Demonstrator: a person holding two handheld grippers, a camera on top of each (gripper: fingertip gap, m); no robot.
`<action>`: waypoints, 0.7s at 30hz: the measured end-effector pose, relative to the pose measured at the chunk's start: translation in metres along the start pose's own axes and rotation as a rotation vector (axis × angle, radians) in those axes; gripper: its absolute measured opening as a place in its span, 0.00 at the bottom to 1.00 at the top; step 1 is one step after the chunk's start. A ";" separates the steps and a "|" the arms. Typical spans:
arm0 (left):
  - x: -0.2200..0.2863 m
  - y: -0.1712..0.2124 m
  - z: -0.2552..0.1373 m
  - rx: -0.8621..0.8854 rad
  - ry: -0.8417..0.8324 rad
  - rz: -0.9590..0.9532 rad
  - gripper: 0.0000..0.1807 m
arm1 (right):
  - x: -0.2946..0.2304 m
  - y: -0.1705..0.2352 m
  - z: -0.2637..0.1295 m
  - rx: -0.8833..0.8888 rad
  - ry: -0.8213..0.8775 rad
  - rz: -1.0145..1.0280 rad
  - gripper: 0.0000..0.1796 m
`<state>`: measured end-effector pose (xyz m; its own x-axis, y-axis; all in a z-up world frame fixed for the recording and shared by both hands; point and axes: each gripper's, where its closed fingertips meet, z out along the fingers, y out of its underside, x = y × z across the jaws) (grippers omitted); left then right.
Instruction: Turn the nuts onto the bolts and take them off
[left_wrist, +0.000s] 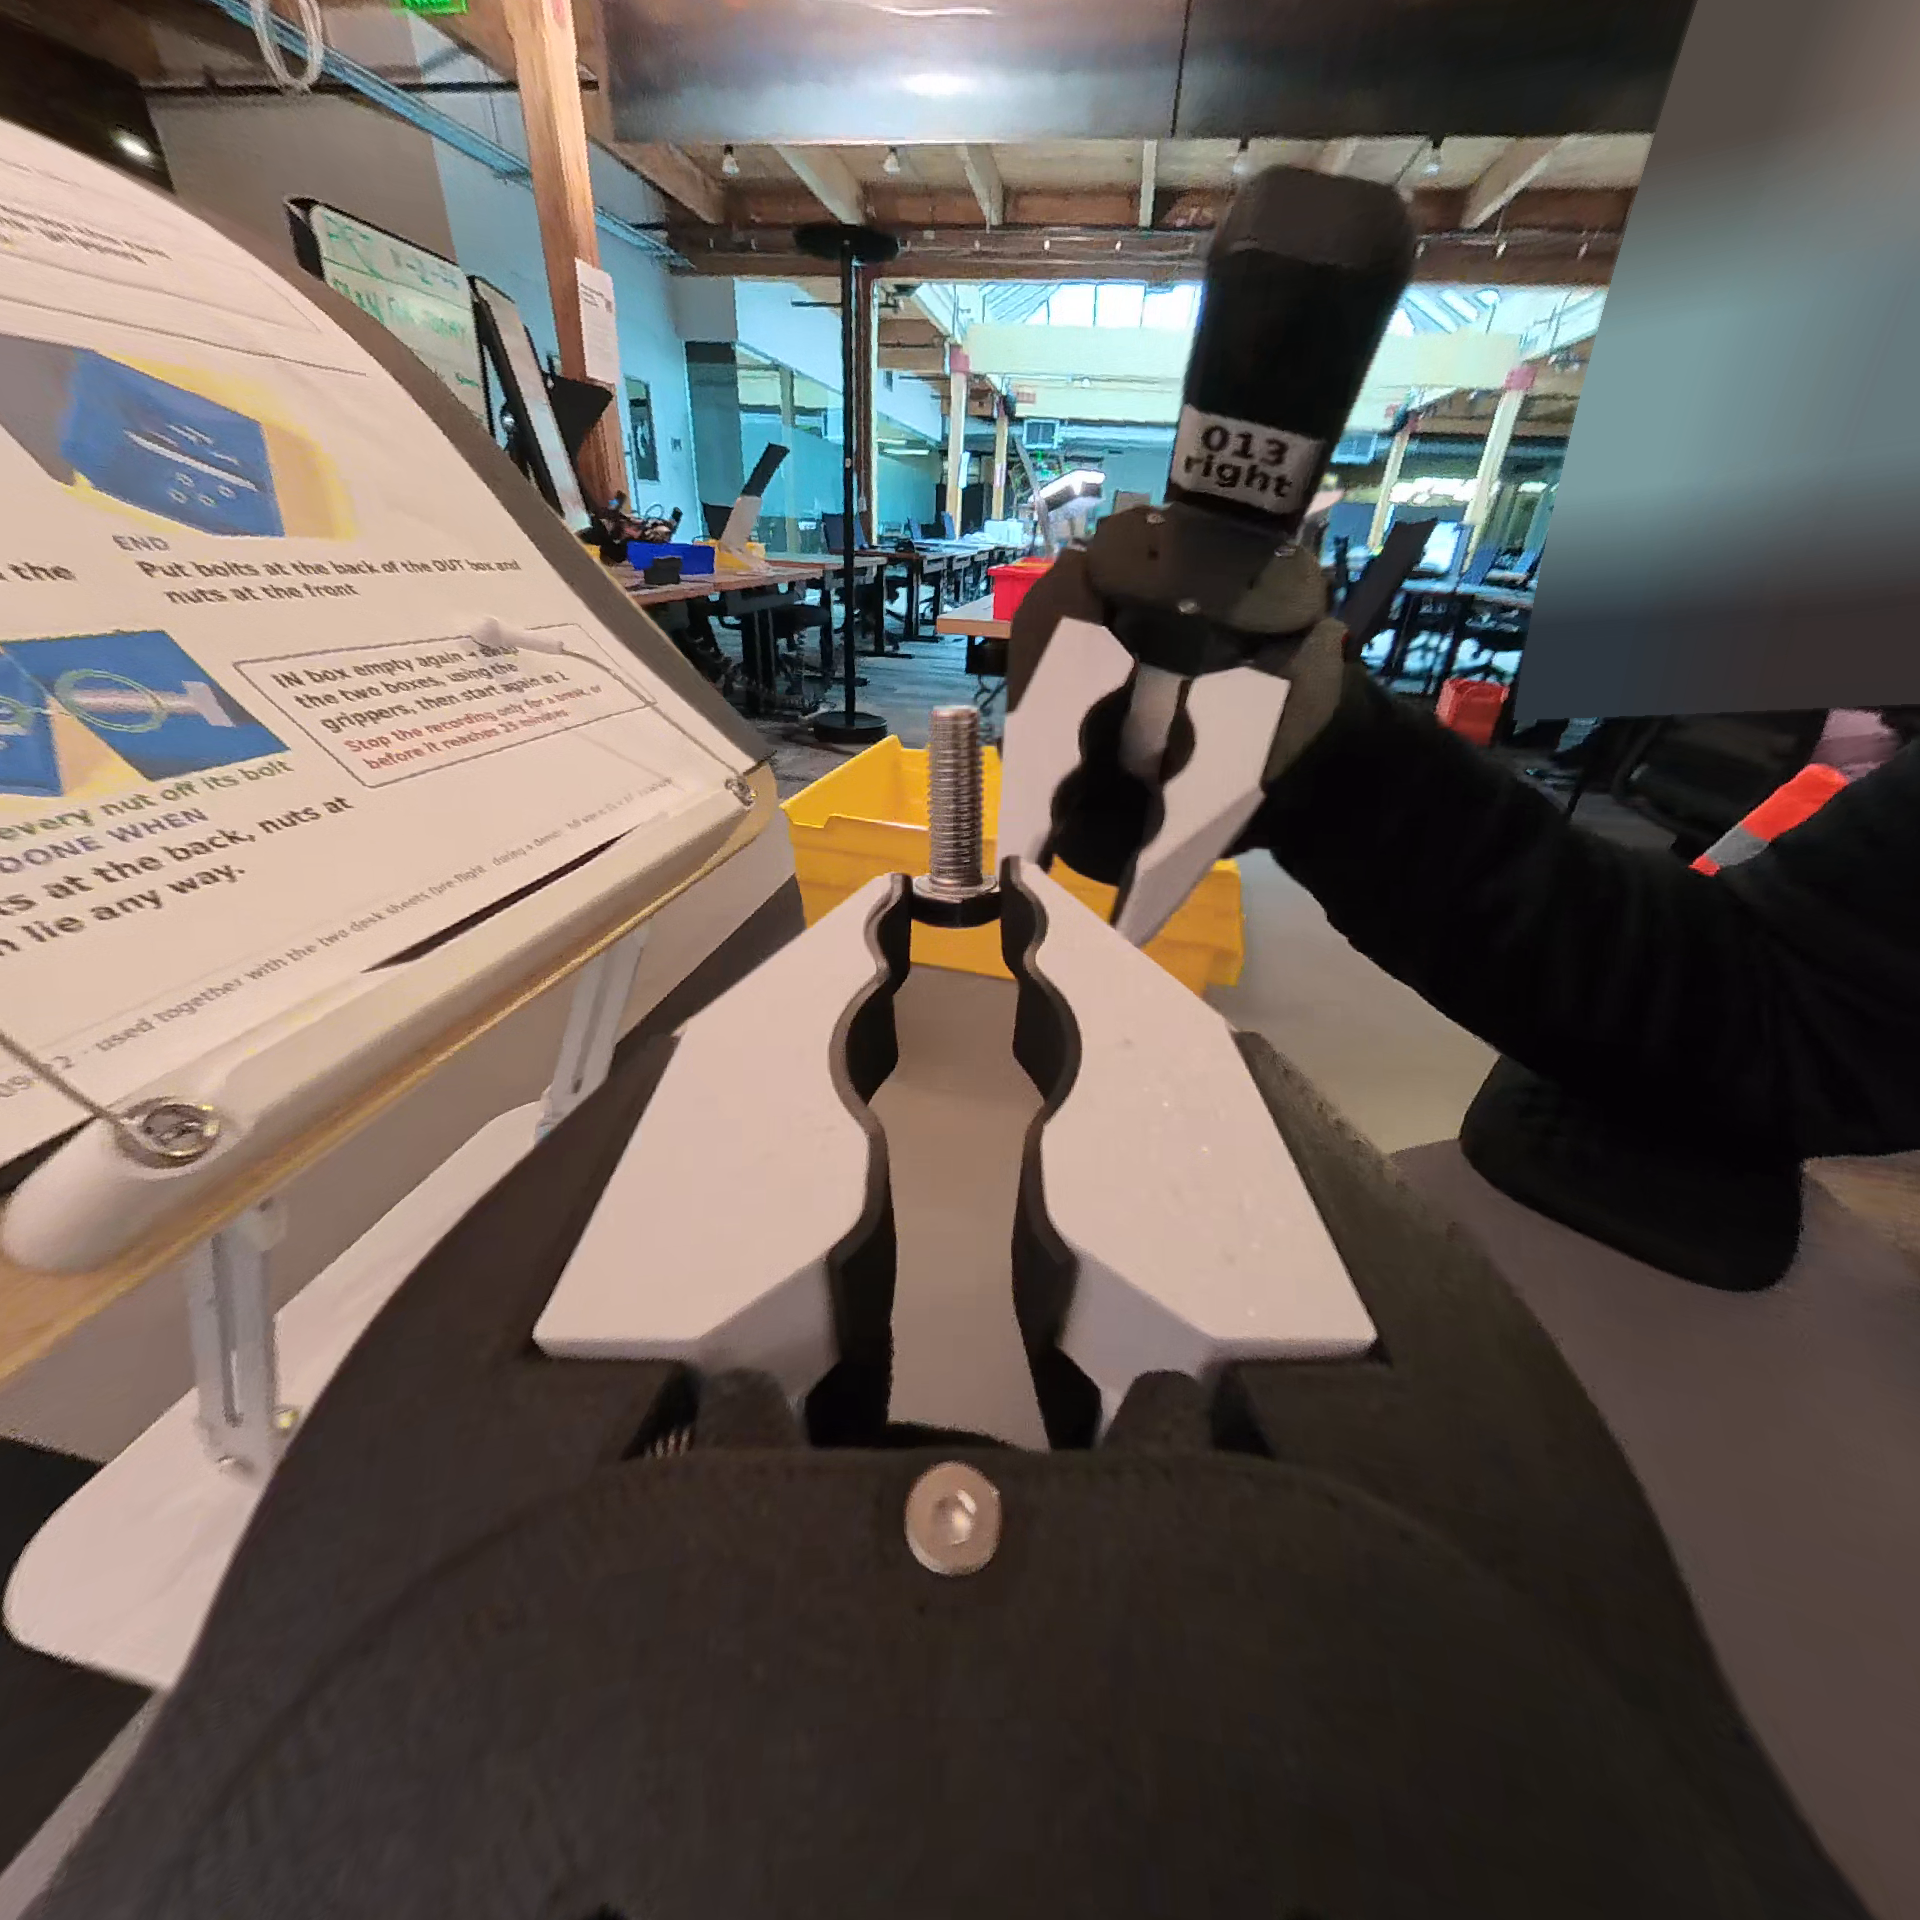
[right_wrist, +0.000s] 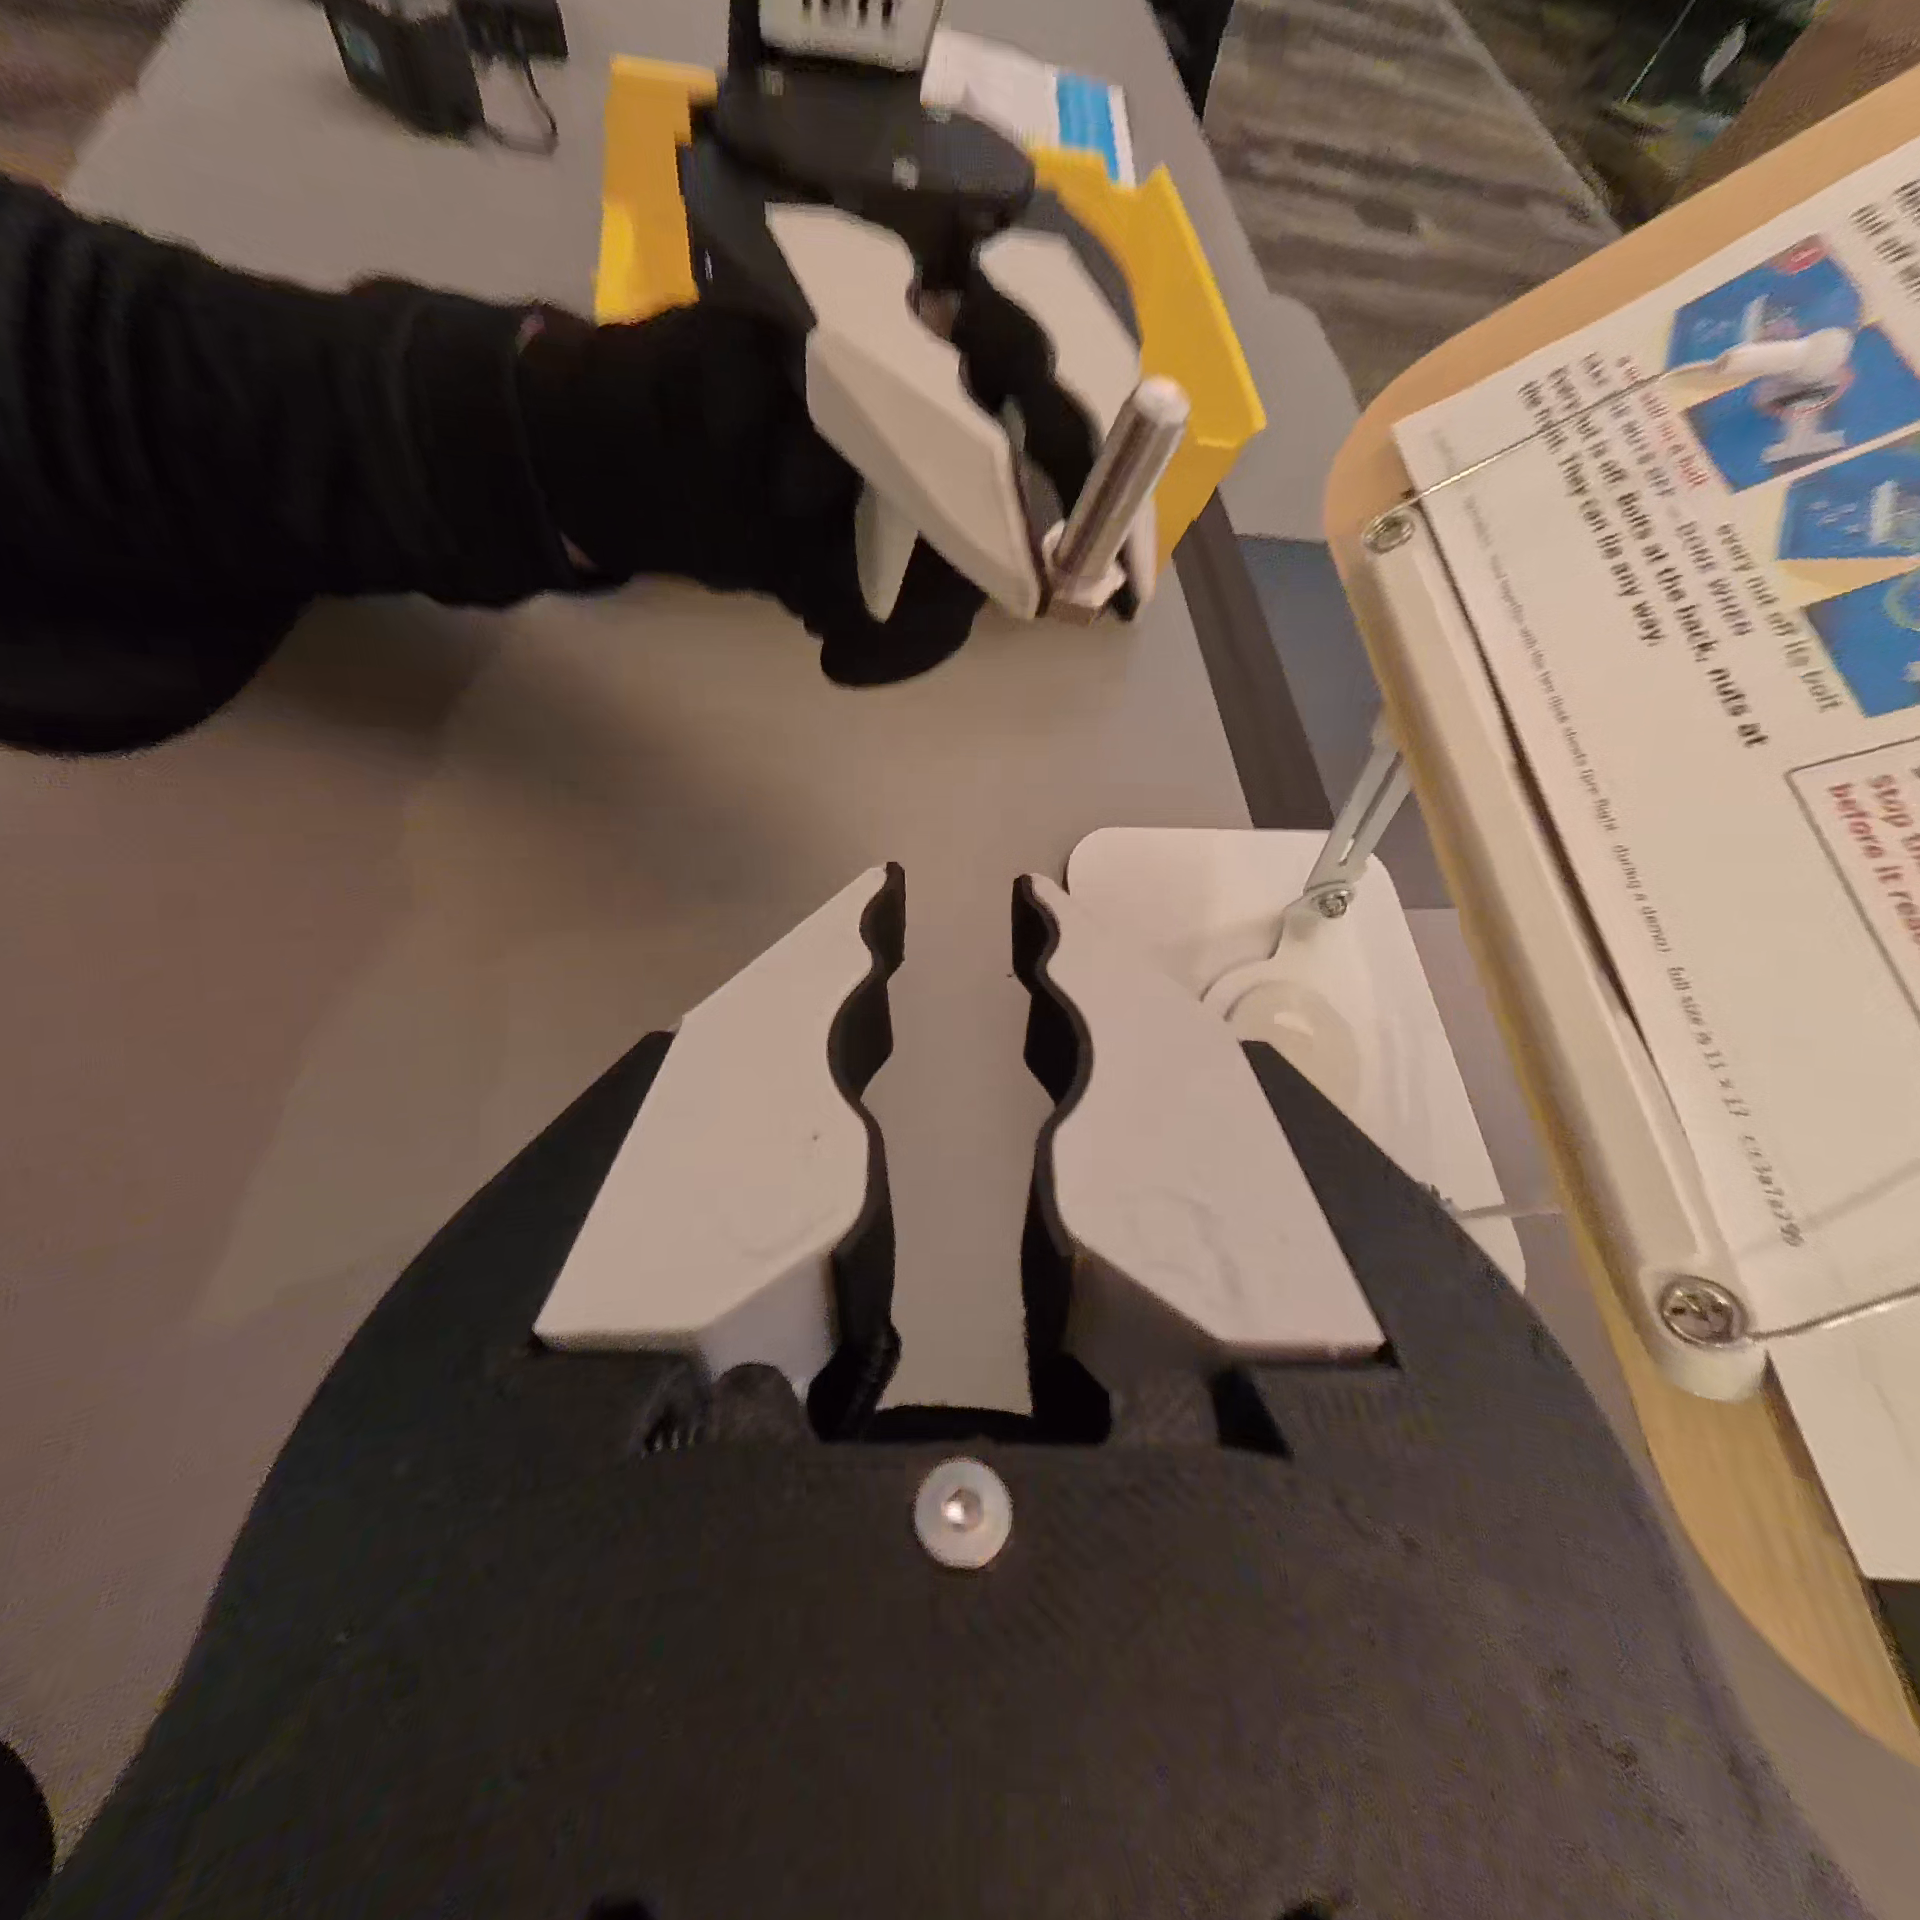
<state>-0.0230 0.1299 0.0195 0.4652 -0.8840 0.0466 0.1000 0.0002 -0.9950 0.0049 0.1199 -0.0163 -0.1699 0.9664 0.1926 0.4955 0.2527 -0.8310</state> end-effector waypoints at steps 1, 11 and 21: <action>0.000 -0.001 -0.002 -0.012 -0.008 0.018 0.08 | -0.001 0.004 0.004 -0.037 0.003 -0.015 0.11; 0.007 -0.012 -0.007 -0.029 -0.002 0.090 0.08 | -0.054 0.087 0.058 -0.394 -0.125 -0.093 0.15; 0.008 -0.017 -0.009 -0.023 -0.002 0.106 0.08 | -0.066 0.131 0.087 -0.513 -0.104 0.006 0.12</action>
<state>-0.0291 0.1185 0.0358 0.4741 -0.8785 -0.0590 0.0297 0.0829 -0.9961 0.0066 0.0856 -0.1837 -0.2366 0.9648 0.1146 0.8456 0.2626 -0.4648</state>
